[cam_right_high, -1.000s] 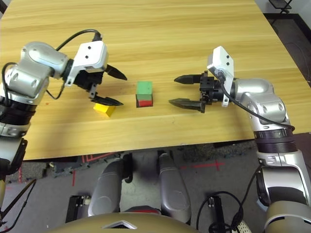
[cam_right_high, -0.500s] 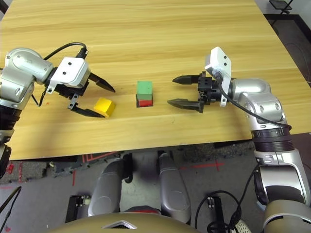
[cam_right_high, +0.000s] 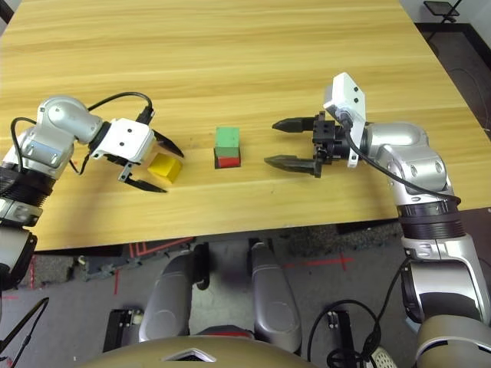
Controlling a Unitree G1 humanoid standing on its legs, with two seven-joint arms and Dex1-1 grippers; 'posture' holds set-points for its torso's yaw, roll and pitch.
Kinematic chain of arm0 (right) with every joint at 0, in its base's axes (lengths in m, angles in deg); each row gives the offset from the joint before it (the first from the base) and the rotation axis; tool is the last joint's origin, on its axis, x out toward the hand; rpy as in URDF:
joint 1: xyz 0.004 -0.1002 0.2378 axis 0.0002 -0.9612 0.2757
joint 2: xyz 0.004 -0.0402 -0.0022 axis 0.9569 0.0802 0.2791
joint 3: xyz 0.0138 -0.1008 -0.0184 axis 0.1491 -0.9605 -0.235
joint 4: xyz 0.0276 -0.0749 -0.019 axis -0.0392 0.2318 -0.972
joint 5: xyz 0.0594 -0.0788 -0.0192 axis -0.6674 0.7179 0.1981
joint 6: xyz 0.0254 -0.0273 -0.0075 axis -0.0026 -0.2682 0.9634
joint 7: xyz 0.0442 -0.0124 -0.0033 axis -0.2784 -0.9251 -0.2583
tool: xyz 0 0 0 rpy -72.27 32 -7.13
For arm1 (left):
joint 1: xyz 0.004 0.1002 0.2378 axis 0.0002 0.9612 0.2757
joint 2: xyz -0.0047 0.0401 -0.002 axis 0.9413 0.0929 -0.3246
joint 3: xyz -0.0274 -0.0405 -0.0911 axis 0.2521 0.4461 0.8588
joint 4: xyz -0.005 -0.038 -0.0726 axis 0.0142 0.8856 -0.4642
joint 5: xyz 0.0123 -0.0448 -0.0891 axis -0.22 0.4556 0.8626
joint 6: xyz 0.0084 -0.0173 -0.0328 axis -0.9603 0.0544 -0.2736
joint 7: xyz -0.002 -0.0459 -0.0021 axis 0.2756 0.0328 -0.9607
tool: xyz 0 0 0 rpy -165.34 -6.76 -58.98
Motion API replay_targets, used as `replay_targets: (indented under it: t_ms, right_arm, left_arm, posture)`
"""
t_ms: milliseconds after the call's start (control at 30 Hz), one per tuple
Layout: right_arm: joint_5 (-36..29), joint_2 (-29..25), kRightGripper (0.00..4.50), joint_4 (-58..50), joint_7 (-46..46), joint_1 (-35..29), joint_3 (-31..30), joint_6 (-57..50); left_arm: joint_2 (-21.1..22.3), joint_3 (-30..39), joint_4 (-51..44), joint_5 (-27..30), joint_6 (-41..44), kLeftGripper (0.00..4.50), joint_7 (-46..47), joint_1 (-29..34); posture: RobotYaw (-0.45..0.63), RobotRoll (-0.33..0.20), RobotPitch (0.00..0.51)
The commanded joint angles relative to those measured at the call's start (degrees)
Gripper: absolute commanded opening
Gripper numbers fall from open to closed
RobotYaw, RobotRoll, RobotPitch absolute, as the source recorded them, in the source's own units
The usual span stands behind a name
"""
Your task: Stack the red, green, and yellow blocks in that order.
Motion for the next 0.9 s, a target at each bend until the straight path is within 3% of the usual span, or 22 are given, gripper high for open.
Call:
replay_targets:
  t_ms: [33,133,167,400,533,733,900]
  right_arm:
    - [0.26,-0.89,4.50,0.18,-0.58,-0.16,0.38,0.66]
    - [0.38,-0.79,4.50,0.37,-0.56,-0.09,0.26,0.82]
    - [0.43,-0.75,4.50,0.47,-0.56,-0.03,0.21,0.87]
    - [1.17,-0.53,4.50,1.57,-0.83,0.17,-0.23,2.22]
    - [1.49,-0.26,4.50,1.97,-0.98,0.31,-0.26,2.65]
    - [1.53,-0.07,4.50,1.91,-0.93,-0.03,-0.15,2.92]
    - [1.61,0.24,4.50,2.31,-0.79,0.17,-0.23,3.15]
  left_arm:
    - [-0.19,-0.27,2.39,-1.31,-0.70,3.22,-0.87,-1.01]
    - [-0.15,-0.71,2.89,-1.13,-0.84,2.16,-0.88,-1.49]
    - [-0.03,-0.88,2.66,-0.73,-0.52,2.00,-0.88,-1.62]
    - [1.46,-2.07,-0.67,4.02,5.65,2.01,-0.88,-3.12]
    - [-0.13,0.98,-4.72,6.23,16.12,2.01,-0.27,-5.18]
    - [-2.24,3.60,-10.96,5.13,31.75,2.01,6.04,-7.82]
    - [-2.23,2.61,-11.33,2.51,34.53,2.01,8.11,-9.60]
  posture:
    - [0.15,0.043,0.254]
    - [0.16,0.044,0.252]
    - [0.16,0.044,0.252]
    - [0.16,0.048,0.247]
    - [0.17,0.051,0.243]
    - [0.17,0.055,0.242]
    - [0.17,0.064,0.236]
